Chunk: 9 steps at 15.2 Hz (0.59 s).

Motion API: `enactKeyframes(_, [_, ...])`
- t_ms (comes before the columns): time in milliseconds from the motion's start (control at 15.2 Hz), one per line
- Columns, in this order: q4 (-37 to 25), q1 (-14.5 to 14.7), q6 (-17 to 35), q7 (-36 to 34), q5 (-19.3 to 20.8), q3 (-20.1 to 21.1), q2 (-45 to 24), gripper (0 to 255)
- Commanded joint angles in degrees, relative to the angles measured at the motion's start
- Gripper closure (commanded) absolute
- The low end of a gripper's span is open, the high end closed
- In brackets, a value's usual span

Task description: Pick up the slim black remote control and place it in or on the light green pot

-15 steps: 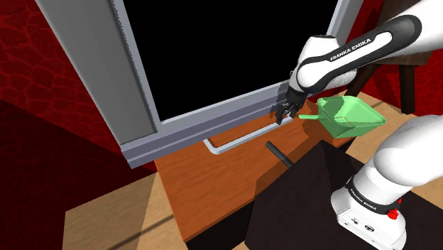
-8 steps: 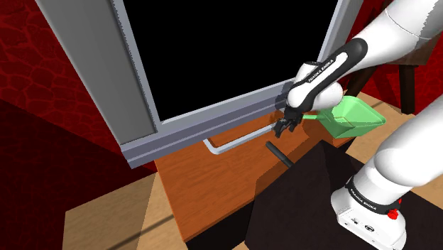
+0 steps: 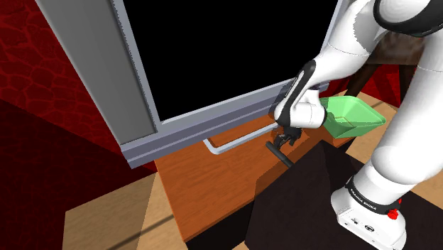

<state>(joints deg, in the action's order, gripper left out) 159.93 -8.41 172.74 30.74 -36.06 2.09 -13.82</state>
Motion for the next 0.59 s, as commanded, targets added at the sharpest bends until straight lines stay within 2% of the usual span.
enactKeyframes(0, [-1.34,-4.61,3.46,4.89,-5.54,4.64,-5.02,0])
enactKeyframes(330, [-3.75,-10.58,8.45,8.09,-8.08,10.84,-11.62,0])
enactKeyframes(528, [-5.01,-13.06,11.00,9.07,-8.38,13.18,-15.06,0])
